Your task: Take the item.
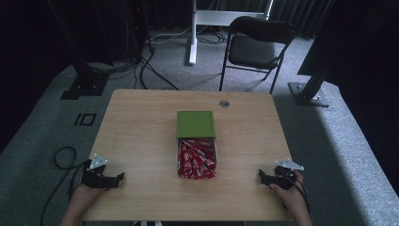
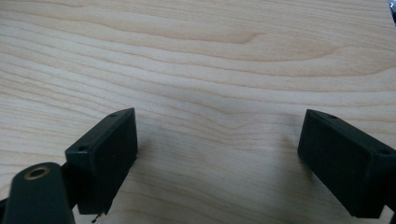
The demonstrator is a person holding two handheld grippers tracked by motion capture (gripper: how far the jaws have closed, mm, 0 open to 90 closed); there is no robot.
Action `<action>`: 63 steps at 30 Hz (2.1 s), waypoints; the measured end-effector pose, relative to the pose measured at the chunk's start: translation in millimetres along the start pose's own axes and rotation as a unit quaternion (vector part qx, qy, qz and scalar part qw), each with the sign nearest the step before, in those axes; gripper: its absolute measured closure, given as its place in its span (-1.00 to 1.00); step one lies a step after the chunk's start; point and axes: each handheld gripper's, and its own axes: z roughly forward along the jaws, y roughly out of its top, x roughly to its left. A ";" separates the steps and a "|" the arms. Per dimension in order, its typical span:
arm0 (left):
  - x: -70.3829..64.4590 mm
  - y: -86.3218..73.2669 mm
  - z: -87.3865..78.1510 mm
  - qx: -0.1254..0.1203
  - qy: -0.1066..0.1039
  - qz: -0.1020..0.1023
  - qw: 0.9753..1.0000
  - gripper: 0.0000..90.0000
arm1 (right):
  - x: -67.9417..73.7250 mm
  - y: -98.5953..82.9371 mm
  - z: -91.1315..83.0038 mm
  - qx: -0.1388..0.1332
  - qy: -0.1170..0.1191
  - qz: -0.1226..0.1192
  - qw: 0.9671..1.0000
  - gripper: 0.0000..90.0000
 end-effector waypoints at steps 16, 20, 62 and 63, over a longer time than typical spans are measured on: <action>-2.2 -0.4 -0.3 0.000 -0.021 0.020 1.000 -0.98 | -0.3 0.4 0.5 0.000 0.002 -0.002 1.000 -0.74; -1.7 -0.1 0.0 -0.001 -0.015 0.013 1.000 -0.98 | -0.3 0.4 0.5 0.000 0.002 -0.002 1.000 -0.74; -1.8 -0.1 0.1 -0.001 -0.015 0.013 1.000 -0.99 | 14.8 27.3 -0.1 -0.011 0.020 -0.026 0.999 -0.67; -1.8 -0.1 0.1 -0.001 -0.015 0.013 1.000 -0.99 | 14.8 27.3 -0.1 -0.011 0.020 -0.026 0.999 -0.67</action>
